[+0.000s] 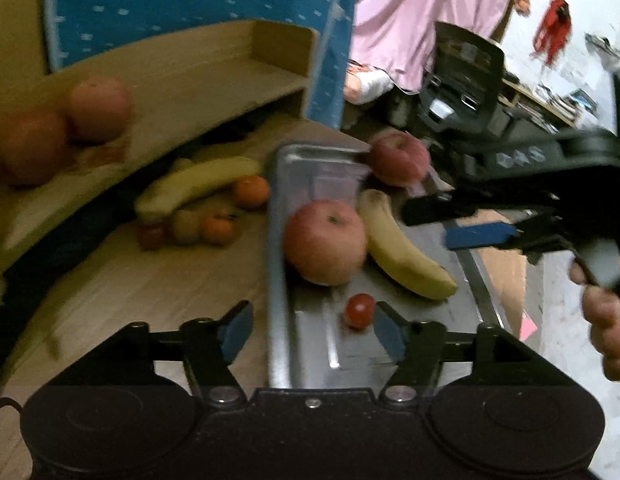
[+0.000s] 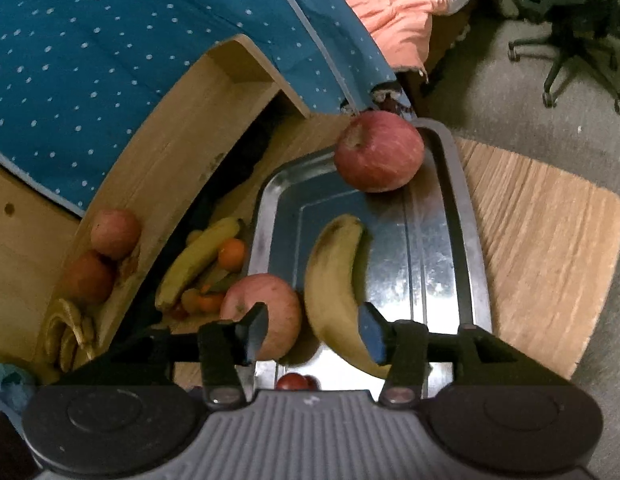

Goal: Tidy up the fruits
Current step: 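Release the banana and tomato onto the tray and withdraw both tools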

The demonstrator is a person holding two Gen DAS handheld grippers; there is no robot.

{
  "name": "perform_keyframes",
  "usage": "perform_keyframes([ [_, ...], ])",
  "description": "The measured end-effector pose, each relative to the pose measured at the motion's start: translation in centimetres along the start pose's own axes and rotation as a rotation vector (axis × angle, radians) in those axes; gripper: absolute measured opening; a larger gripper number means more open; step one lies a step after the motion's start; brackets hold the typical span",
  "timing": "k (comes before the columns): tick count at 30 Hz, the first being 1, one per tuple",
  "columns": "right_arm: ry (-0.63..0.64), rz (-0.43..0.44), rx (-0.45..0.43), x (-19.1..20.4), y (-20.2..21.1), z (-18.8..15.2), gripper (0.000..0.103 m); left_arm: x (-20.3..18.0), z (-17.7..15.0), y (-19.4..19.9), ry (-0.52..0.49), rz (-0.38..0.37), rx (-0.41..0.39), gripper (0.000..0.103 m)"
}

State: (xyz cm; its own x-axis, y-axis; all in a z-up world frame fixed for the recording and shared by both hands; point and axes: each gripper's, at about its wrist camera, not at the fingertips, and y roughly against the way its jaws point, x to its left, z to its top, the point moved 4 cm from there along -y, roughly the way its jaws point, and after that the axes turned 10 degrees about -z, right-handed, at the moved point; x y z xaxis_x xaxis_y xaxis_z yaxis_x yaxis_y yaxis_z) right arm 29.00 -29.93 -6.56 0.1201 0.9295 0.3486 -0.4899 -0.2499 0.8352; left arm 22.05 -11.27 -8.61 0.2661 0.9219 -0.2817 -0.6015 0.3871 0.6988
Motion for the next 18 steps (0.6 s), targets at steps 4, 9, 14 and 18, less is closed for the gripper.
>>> perform_keyframes([
  [4,0.071,-0.040,-0.046,1.3,1.9,-1.0,0.073,1.8,-0.3,2.4,0.034,0.045,-0.039,0.085],
  [9,0.137,-0.079,-0.066,3.0,4.0,-2.7,0.090,4.2,-0.9,5.4,0.089,0.098,-0.080,0.097],
  [14,0.143,-0.104,-0.059,4.3,5.4,-4.6,0.100,6.4,-2.0,7.6,0.136,0.147,-0.103,0.101],
  [18,0.170,-0.117,-0.028,5.4,5.8,-6.6,0.103,7.8,-3.4,9.0,0.161,0.179,-0.105,0.102],
])
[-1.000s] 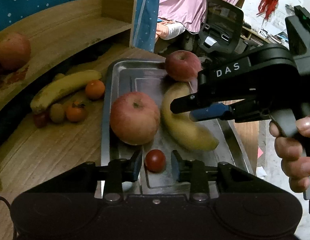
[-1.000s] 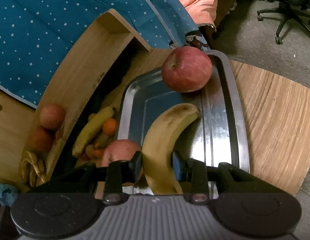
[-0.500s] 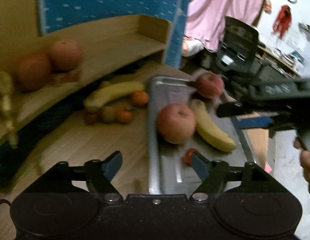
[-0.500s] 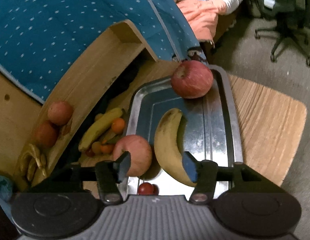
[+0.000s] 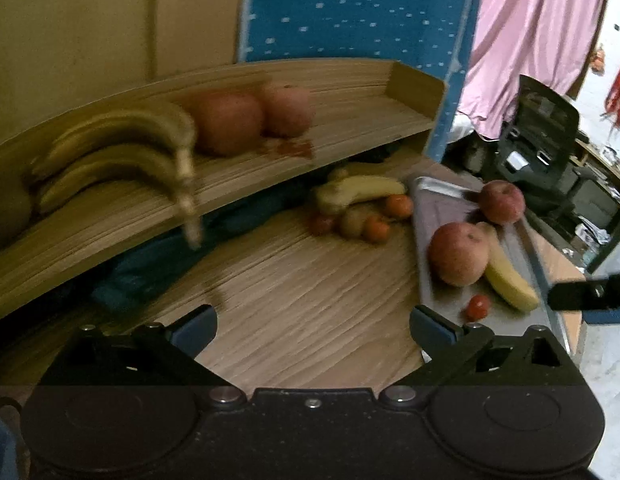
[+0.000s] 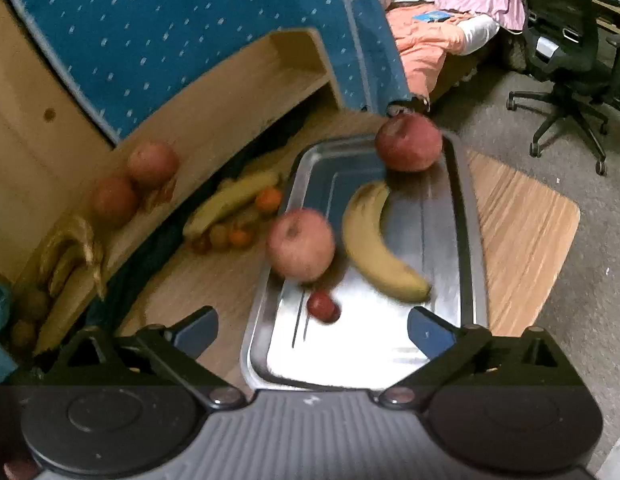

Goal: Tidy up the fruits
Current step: 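Release the banana and tomato onto the tray and withdraw both tools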

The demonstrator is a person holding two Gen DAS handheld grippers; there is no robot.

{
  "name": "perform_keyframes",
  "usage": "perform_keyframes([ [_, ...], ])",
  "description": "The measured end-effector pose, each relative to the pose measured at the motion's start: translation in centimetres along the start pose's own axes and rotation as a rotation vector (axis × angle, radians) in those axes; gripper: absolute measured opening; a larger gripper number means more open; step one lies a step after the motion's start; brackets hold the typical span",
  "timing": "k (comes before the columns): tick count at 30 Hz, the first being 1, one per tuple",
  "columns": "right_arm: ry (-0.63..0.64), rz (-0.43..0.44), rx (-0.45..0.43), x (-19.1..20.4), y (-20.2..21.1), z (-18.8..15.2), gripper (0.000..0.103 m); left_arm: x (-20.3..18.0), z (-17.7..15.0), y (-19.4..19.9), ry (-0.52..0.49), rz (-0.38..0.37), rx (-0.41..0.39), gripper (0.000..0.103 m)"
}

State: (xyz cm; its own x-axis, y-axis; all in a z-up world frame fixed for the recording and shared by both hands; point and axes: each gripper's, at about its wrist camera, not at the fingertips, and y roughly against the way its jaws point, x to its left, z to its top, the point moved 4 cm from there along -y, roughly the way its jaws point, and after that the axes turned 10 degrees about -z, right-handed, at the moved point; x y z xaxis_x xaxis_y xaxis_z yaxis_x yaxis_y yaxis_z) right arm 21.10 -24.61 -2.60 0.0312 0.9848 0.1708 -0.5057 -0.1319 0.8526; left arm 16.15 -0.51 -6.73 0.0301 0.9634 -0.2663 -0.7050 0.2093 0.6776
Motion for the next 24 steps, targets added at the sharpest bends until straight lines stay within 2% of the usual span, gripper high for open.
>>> perform_keyframes([
  [11,0.110,-0.023,0.141,4.0,0.1,-4.8,0.103,3.3,-2.7,2.5,0.076,0.062,0.020,0.102],
  [24,0.238,-0.002,0.221,6.9,-1.2,-5.8,0.103,5.3,-3.2,2.4,0.158,0.167,0.061,0.102],
])
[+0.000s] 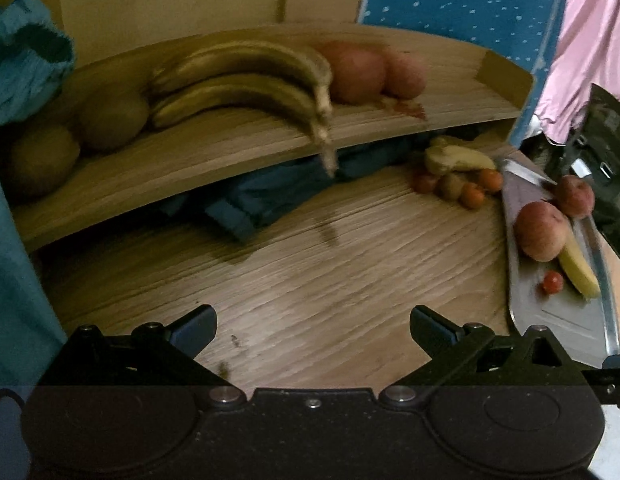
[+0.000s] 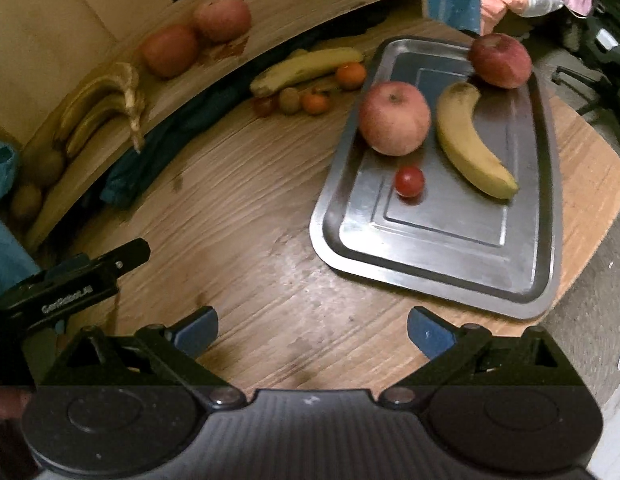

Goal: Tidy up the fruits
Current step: 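Release the banana and tomato onto the tray and withdraw both tools, then grasp a cherry tomato with the left tool while the right tool grasps a mandarin orange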

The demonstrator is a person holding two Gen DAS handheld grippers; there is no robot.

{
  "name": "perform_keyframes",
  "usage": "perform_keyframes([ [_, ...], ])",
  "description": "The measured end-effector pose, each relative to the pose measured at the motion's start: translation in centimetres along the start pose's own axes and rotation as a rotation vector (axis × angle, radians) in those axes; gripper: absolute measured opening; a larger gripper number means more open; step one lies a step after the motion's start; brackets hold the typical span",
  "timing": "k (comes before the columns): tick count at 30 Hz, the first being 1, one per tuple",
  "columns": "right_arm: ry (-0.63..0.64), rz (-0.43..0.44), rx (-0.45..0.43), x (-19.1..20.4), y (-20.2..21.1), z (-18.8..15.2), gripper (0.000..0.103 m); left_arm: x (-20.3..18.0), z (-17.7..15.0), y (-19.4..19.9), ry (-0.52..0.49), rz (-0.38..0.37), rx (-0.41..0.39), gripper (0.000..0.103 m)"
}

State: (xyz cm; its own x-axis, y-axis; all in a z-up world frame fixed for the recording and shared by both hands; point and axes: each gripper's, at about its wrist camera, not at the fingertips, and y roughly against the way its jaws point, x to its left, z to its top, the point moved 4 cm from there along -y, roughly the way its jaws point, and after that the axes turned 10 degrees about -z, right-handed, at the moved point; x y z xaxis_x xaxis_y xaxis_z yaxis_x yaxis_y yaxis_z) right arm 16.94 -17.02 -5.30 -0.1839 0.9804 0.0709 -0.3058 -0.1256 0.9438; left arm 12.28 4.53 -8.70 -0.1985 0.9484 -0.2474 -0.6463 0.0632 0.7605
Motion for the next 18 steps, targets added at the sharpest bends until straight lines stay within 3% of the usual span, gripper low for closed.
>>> perform_keyframes([
  [8,0.079,0.035,-0.011,0.9,-1.1,1.5,0.103,0.5,0.6,-0.8,0.042,0.046,0.011,0.102],
  [18,0.234,0.024,-0.169,1.1,-1.7,6.1,0.103,-1.1,3.1,-3.4,0.057,0.059,0.014,0.102],
])
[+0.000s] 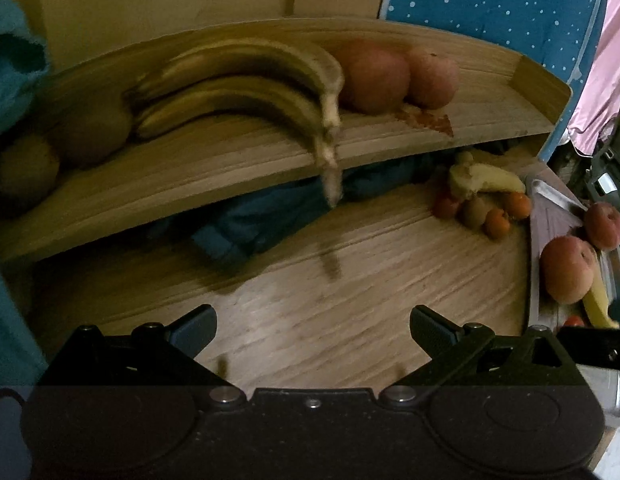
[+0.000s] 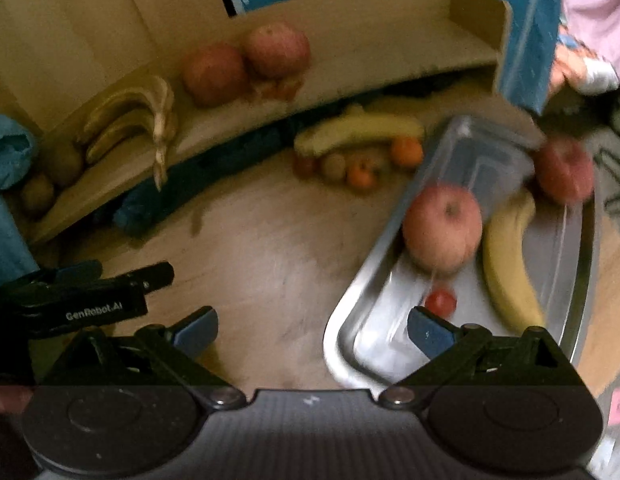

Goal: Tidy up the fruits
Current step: 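Grasp a cherry tomato with the left tool while the right tool grasps a mandarin orange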

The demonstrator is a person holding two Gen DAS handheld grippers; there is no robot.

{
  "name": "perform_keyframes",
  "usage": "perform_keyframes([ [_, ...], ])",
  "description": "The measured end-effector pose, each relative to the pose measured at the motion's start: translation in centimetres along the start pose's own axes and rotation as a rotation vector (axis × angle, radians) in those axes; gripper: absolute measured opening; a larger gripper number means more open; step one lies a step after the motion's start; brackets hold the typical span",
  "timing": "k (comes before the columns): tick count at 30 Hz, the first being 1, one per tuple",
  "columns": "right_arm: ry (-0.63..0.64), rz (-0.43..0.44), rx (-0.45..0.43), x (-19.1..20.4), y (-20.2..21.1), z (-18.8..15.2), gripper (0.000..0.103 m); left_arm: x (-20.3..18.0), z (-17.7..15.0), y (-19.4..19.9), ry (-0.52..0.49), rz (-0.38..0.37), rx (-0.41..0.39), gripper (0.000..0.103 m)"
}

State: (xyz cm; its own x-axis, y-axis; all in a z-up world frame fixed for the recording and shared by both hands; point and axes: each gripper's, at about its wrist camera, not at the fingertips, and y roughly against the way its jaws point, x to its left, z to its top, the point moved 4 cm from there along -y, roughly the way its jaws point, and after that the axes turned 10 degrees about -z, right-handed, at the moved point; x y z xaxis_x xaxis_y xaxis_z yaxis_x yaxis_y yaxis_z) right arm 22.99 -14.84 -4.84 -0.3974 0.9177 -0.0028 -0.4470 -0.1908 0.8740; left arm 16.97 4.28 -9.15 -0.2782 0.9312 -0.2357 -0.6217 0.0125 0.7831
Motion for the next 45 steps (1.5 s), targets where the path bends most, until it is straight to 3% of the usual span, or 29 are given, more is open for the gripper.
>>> perform_keyframes([
  [8,0.195,-0.062,-0.131,-1.4,-1.3,3.5,0.103,-2.6,2.4,-2.6,-0.001,-0.020,-0.011,0.102],
  [17,0.367,-0.090,-0.160,-2.7,-4.2,5.9,0.102,-6.3,4.9,-5.7,-0.002,-0.085,-0.017,0.102],
  [29,0.637,-0.025,-0.152,-2.3,-7.1,7.1,0.083,-7.8,6.0,-9.6,-0.052,-0.077,-0.005,0.100],
  [42,0.743,0.039,-0.130,-1.9,-9.4,8.3,0.060,-7.8,5.1,-10.1,-0.146,-0.023,-0.020,0.082],
  [45,0.756,0.051,-0.125,-1.9,-9.6,8.3,0.060,-8.5,5.0,-10.0,-0.212,-0.025,-0.027,0.069],
])
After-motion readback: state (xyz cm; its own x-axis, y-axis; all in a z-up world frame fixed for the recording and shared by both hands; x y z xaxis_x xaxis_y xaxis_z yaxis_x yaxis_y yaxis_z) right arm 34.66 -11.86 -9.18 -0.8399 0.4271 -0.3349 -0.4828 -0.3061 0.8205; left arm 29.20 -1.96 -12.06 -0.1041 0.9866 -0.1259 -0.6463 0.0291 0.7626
